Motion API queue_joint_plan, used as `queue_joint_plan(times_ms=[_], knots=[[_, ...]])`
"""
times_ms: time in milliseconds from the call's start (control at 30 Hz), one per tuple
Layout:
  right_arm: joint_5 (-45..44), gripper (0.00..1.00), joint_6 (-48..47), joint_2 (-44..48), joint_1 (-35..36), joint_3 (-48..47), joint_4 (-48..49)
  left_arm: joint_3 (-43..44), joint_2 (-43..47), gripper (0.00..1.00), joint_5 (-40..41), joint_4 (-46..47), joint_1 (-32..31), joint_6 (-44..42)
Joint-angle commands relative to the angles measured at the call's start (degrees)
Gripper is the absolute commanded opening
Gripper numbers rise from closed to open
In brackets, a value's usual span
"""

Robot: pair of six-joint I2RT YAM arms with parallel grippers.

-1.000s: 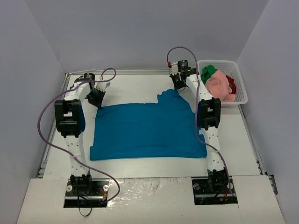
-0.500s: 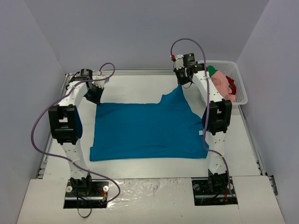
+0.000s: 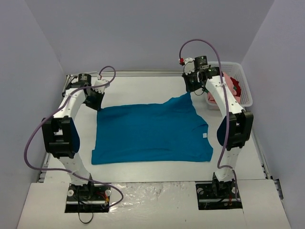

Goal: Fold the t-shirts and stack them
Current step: Fold the other side of the tshirt into a rectangle

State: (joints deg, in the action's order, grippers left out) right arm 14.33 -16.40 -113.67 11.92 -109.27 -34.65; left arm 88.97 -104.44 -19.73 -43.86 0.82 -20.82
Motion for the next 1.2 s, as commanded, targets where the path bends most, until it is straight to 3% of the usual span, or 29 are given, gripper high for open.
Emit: queue_joint_plan(times_ms=[0,567,867,1167], knots=[[1.6,0.00,-0.6,6.9,-0.5,3.1,-2.8,-2.1,5.9,0.02,-1.2,-0.2,-0.2,-1.1],[3.5,0.00,-3.0,25.1,-0.5,24.0,-8.4,-16.7,20.7,0.02,-1.1,1.8,-0.1,-6.1],[3.7,0.00,-3.8,29.2,-0.5,30.4,-10.3,-23.8,25.8,0.02,-1.6,4.5,0.2,-9.8],[4.8,0.00,-5.0,29.0,-0.4,33.9,-11.3,-26.3,25.3,0.02,-0.8,6.3,0.3,-11.0]])
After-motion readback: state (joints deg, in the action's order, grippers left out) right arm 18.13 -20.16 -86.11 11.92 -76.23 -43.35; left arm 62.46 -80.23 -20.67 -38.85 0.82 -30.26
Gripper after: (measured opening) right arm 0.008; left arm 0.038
